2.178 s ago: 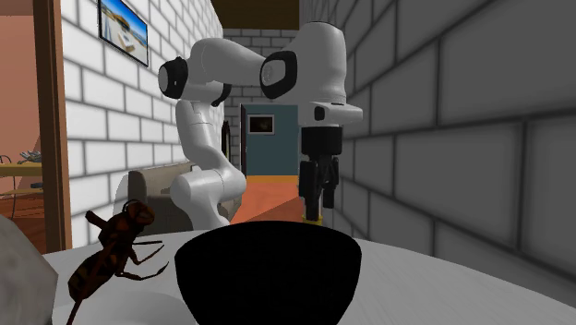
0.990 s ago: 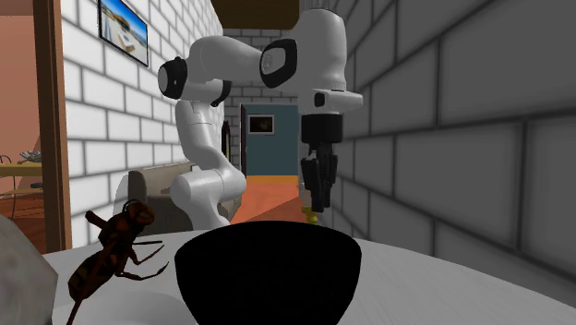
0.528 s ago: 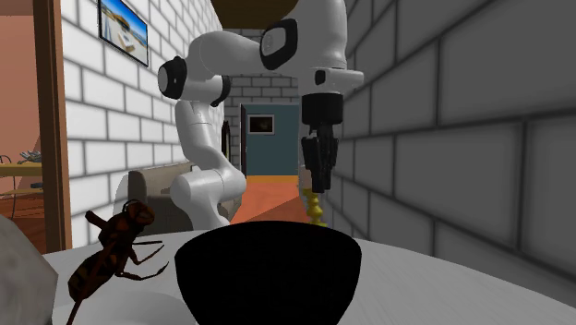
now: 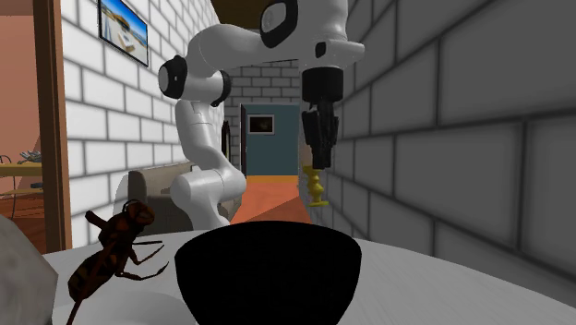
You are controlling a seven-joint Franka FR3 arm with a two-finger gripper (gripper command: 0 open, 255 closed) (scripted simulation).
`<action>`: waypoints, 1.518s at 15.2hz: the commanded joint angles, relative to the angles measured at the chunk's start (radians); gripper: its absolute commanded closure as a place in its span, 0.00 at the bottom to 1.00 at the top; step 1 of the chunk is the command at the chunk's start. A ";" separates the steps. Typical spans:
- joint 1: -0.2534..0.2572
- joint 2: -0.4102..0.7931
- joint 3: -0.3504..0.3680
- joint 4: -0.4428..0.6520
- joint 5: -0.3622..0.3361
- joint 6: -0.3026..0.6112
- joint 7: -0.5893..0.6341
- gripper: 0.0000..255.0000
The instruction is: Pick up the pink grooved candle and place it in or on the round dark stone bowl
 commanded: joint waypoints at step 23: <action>-0.075 0.296 -0.169 0.532 0.035 -0.240 -0.264 1.00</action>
